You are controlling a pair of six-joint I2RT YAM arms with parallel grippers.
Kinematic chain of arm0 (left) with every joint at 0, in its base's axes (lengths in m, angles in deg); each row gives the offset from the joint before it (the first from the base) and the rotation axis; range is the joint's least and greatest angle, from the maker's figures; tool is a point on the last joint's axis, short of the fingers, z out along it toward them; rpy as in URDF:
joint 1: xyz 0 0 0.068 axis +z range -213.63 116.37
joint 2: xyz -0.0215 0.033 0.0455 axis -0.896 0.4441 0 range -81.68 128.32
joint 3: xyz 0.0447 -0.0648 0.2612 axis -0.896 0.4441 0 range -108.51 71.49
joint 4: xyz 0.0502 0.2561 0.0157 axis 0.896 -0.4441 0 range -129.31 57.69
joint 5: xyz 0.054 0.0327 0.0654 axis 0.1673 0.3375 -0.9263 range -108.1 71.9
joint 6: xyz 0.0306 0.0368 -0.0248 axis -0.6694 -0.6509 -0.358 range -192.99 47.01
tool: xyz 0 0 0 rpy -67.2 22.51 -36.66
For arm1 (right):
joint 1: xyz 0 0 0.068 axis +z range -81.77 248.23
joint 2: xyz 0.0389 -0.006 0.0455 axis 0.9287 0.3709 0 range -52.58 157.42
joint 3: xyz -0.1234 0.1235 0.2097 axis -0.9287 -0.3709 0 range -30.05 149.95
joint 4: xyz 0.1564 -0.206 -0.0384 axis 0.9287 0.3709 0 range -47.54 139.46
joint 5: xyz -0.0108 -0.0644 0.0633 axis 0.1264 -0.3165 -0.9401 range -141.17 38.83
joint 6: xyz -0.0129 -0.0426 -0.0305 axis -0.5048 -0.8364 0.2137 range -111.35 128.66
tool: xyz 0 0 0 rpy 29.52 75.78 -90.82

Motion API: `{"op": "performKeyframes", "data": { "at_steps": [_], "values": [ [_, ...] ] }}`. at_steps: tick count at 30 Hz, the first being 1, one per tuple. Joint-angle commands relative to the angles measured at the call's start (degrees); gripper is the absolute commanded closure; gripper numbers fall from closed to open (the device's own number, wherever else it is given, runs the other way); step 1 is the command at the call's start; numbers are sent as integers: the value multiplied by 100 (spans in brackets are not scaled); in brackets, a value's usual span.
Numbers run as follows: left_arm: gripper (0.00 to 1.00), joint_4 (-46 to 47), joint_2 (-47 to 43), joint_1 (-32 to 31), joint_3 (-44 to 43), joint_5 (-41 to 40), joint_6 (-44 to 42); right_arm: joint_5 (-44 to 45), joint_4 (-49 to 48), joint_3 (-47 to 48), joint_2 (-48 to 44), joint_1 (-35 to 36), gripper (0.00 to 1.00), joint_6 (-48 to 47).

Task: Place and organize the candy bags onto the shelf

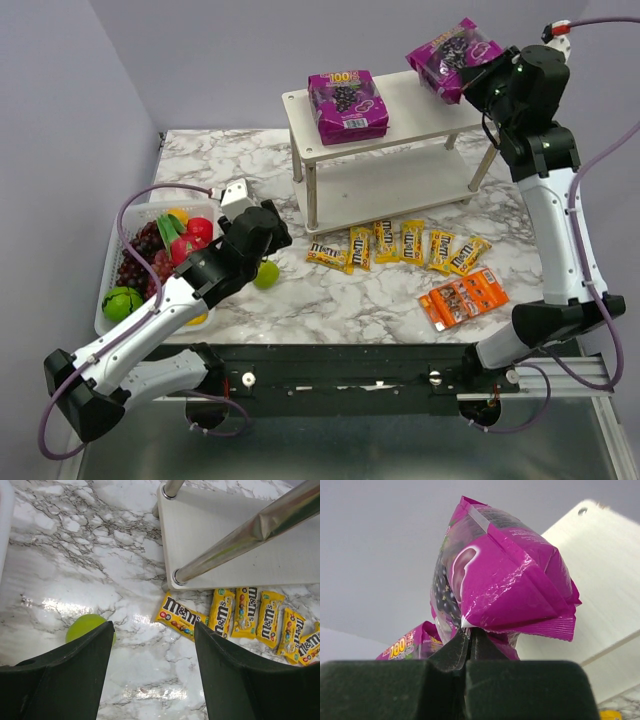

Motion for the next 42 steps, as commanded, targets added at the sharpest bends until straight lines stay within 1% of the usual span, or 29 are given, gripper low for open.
{"op": "performKeyframes", "data": {
  "at_steps": [1,8,10,11,12,15,18,21,23,26,29,30,32,34,35,37,38,39,42],
  "values": [
    [25,289,125,252,-109,375,-199,239,-794,-120,120,-2,99,660],
    [25,404,55,683,-13,798,-287,582,-742,-674,59,-28,99,994],
    [25,465,11,744,40,860,-322,583,-733,-771,-12,-28,82,969],
    [25,491,11,762,58,886,-340,583,-741,-841,-29,-19,68,925],
    [25,509,11,780,66,930,-340,574,-741,-859,-38,-19,48,881],
    [25,509,37,815,67,991,-358,425,-663,-815,-56,-28,34,714],
    [25,518,29,833,75,1009,-366,319,-610,-946,-240,-28,31,608],
    [25,527,2,850,93,1009,-384,477,-601,-1122,-468,-28,28,371],
    [25,536,-15,859,93,1009,-393,618,-513,-1166,-583,-28,28,187],
    [25,518,-42,877,102,1000,-410,574,-495,-1272,-890,-19,27,-15],
    [25,527,-42,894,102,1009,-419,495,-539,-1229,-1110,-19,28,-226],
    [25,544,-33,894,102,1018,-428,477,-557,-1176,-1119,-19,33,-288],
    [25,553,-7,903,93,1044,-437,294,-801,-1027,-1067,-19,36,-567],
    [25,597,19,903,93,1097,-428,-39,-934,-825,-813,-37,37,-745],
    [25,597,28,903,93,1115,-428,-189,-996,-528,-655,-54,37,-980],
    [25,623,37,903,102,1124,-419,-357,-979,-201,-382,-72,37,-1114],
    [25,632,46,903,110,1132,-419,-436,-987,-69,-76,-89,37,-1254],
    [25,650,46,903,119,1132,-419,-498,-979,280,66,-133,37,-1342],
    [25,650,46,912,128,1167,-428,-945,-952,757,707,-247,37,-1536]
  ]
}}
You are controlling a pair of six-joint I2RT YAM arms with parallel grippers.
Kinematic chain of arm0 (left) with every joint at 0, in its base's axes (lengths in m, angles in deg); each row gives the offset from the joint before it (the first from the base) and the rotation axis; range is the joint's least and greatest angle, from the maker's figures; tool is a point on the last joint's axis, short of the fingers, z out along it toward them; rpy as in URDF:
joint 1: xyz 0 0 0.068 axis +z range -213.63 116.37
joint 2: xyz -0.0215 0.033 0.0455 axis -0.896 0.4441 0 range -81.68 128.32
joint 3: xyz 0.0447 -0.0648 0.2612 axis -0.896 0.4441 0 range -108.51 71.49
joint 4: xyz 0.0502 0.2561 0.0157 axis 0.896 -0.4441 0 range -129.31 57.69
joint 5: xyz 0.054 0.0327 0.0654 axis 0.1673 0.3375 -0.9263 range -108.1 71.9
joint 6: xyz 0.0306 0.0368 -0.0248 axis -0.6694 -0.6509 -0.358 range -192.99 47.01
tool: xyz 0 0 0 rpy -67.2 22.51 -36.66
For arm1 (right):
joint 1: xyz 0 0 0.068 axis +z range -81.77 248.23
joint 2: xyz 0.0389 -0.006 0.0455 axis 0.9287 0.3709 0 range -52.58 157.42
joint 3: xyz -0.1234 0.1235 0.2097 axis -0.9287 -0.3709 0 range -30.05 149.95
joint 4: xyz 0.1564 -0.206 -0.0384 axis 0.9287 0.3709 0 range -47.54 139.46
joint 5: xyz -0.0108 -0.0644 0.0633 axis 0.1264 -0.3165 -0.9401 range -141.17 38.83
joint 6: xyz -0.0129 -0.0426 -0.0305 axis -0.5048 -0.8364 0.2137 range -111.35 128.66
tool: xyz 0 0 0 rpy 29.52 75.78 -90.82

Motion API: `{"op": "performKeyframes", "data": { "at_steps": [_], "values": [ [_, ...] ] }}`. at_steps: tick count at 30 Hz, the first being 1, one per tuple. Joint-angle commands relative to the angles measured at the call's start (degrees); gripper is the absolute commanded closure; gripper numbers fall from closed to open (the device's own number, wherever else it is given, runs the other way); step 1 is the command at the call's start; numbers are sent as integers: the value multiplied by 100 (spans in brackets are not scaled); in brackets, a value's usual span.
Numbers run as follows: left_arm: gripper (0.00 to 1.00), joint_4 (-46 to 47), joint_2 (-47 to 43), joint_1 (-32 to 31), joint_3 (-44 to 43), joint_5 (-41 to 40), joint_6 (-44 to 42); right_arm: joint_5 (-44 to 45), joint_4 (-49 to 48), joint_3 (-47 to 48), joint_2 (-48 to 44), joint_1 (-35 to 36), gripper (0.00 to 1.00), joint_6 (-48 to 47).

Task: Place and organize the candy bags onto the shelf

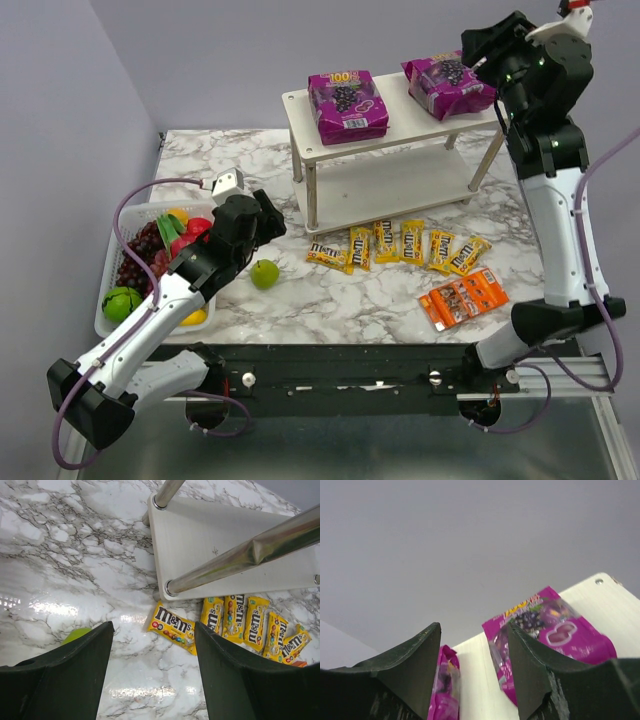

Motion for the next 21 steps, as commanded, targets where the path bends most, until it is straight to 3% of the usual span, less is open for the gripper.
{"op": "performKeyframes", "data": {
  "at_steps": [1,7,16,21],
  "values": [
    [25,134,-4,40,89,123,-85,-806,-19,790,855,-169,37,-603],
    [25,125,31,57,106,158,-85,-1071,86,933,1541,-274,37,-806],
    [23,81,22,66,133,140,-59,-1352,368,537,1648,-301,41,-604],
    [21,73,49,66,98,167,-58,-1212,447,1134,1551,-301,41,-744]
  ]
}}
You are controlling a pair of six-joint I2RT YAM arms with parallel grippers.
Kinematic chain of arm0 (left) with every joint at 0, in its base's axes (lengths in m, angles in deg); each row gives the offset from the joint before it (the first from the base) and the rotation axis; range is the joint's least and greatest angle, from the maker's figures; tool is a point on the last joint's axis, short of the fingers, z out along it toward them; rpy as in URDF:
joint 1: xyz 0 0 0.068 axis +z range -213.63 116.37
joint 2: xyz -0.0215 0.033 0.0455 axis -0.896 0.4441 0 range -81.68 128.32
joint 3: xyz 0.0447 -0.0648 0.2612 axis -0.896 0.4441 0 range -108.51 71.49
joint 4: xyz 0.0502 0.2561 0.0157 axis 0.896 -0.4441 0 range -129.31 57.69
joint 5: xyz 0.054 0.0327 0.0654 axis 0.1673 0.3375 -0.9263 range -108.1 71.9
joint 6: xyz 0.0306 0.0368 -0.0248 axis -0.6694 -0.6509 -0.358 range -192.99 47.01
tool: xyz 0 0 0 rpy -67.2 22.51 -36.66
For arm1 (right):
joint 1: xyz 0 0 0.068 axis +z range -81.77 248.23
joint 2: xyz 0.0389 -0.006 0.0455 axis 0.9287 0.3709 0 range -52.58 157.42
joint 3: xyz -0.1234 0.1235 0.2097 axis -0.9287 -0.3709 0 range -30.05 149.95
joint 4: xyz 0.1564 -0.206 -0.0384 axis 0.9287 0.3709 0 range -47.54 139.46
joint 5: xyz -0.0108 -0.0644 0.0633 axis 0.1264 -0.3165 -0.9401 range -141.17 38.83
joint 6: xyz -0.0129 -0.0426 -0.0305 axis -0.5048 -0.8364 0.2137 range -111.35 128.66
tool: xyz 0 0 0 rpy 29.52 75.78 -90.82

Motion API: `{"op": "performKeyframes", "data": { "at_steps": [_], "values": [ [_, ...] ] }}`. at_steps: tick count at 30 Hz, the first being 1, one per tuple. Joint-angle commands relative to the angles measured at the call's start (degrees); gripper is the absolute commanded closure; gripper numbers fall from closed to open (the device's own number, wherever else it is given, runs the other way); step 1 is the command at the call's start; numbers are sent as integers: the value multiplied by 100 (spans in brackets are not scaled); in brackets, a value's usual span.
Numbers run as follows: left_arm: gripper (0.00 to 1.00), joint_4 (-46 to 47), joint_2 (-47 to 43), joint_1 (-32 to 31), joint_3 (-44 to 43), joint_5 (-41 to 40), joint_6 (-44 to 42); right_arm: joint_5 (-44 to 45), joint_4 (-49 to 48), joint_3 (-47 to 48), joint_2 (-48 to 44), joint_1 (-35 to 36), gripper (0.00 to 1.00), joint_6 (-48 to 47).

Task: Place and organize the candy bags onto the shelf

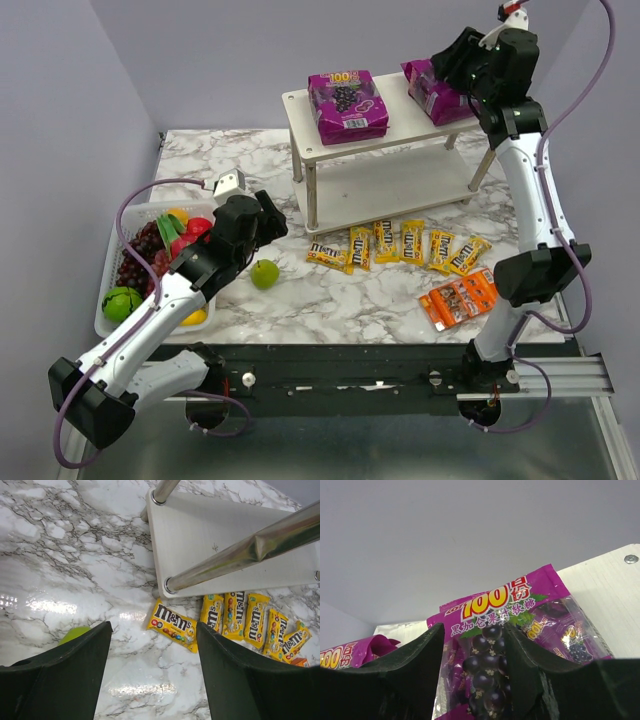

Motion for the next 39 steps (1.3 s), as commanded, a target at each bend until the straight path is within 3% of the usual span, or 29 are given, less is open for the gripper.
{"op": "performKeyframes", "data": {
  "at_steps": [1,6,10,12,17,23,28,34,39],
  "values": [
    [20,14,31,38,21,68,-54,-29,259,601,-198,-15,40,-145],
    [16,-21,-21,29,-32,69,-159,24,268,445,-908,-23,31,-101],
    [6,-39,-170,38,-67,25,-309,-20,469,-73,-1672,-23,22,-57],
    [1,-65,-232,29,-58,16,-344,-12,794,-477,-2007,-23,20,-22],
    [1,-189,-320,38,-49,7,-449,50,2233,-1145,-2990,-32,13,-5],
    [1,-119,-391,38,30,218,-616,-370,2246,-2937,-4152,-32,11,-101],
    [1,-39,-321,38,65,367,-722,-986,2035,-4343,-5346,-32,11,355],
    [3,110,-189,38,187,745,-713,-1847,2087,-6075,-5647,-23,11,461],
    [5,242,-127,38,381,1044,-591,-2560,964,-7761,-6086,-23,14,881]
  ]
}}
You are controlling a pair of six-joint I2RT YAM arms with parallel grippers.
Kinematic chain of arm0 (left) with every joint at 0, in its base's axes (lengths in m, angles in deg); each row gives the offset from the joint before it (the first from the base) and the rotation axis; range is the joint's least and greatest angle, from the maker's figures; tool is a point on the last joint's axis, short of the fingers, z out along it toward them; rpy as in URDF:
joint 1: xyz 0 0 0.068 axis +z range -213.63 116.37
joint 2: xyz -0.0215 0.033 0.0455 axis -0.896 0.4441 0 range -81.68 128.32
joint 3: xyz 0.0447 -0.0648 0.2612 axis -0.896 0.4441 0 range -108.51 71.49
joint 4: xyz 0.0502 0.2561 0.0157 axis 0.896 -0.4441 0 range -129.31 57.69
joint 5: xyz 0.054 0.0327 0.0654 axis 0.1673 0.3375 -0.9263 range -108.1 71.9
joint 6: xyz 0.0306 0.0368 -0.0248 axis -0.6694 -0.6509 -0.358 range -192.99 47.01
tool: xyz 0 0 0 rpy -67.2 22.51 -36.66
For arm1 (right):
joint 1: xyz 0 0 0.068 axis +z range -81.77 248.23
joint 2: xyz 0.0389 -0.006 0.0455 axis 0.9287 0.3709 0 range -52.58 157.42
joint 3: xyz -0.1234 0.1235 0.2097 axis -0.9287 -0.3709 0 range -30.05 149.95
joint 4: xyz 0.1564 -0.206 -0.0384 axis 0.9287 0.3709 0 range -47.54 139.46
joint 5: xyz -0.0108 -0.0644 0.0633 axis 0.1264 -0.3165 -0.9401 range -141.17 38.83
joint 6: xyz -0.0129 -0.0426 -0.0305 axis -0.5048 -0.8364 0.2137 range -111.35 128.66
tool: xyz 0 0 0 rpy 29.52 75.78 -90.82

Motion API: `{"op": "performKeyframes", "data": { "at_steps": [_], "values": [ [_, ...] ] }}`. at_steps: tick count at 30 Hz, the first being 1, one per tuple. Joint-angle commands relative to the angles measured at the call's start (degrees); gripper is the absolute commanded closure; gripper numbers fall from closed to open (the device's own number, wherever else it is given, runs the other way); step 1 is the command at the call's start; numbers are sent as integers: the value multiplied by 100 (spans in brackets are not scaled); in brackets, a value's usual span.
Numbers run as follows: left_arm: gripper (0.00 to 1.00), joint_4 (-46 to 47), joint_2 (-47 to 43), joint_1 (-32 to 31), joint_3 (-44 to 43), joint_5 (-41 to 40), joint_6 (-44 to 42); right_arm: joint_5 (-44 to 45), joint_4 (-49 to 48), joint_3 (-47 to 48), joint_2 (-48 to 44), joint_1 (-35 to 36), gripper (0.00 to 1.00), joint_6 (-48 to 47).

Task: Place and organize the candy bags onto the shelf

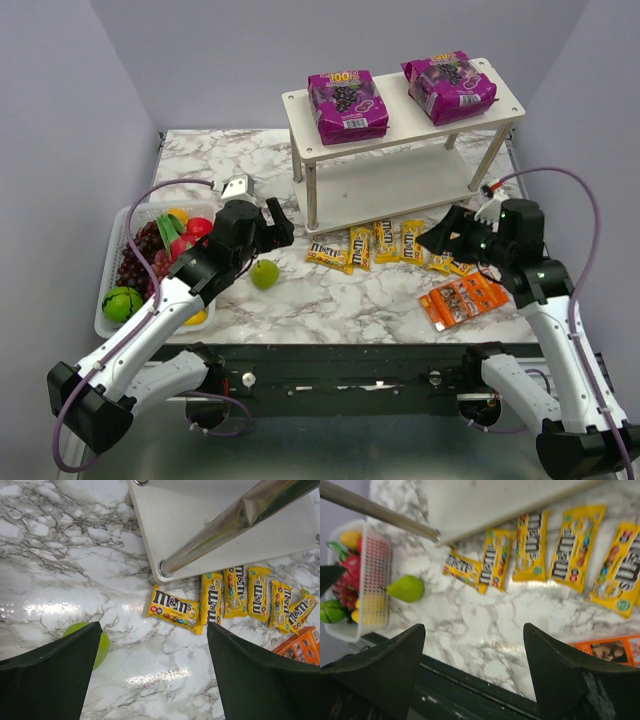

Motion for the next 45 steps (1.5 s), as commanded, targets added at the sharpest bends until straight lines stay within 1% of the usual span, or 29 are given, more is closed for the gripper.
{"op": "performKeyframes", "data": {
  "at_steps": [1,2,3,4,5,8,12,16,17,19,20,24,26,33,38,39,40,43,45],
  "values": [
    [6,166,59,27,246,471,52,-892,-980,-1502,-284,-21,15,552],
    [7,166,59,27,255,498,70,-998,-1461,-1803,-310,-12,16,702],
    [7,157,59,27,272,516,87,-1060,-1674,-2033,-276,-12,16,1008],
    [7,139,50,27,299,550,105,-1156,-1911,-2444,-223,-12,18,1115],
    [7,131,50,27,299,577,105,-1218,-2314,-2596,-162,14,19,1195],
    [8,78,33,27,334,673,149,-1079,-2773,-2930,268,172,20,1362],
    [9,25,-3,27,430,753,219,-674,-3135,-2949,840,558,22,1520],
    [9,16,-47,27,510,823,246,-357,-3302,-2695,1665,1155,28,1871],
    [9,7,-47,27,501,841,237,-296,-3503,-2668,1980,1244,29,1959],
    [9,-28,-56,27,501,850,228,-243,-3776,-2659,2246,1437,31,2284],
    [9,-36,-55,27,492,850,220,-147,-4073,-2659,2508,1507,31,2398],
    [9,-80,-82,27,448,815,167,231,-4742,-2668,3062,1719,32,3065],
    [9,-81,-91,27,439,780,140,520,-5032,-2607,3239,1824,32,3216],
    [9,-203,-99,27,378,639,105,1005,-5315,-2176,4303,2053,31,4015],
    [9,-283,-56,27,273,551,70,1268,-5298,-1930,4900,2132,35,4368],
    [9,-300,-56,27,255,525,44,1286,-5272,-1886,4980,2132,37,4412],
    [9,-309,-29,27,211,507,26,1313,-5193,-1790,5024,2132,42,4430],
    [9,-353,15,27,123,481,-44,1365,-5043,-1771,5121,2123,51,4403],
    [9,-362,24,27,106,463,-71,1453,-4990,-1815,5095,2123,53,4386]
  ]
}}
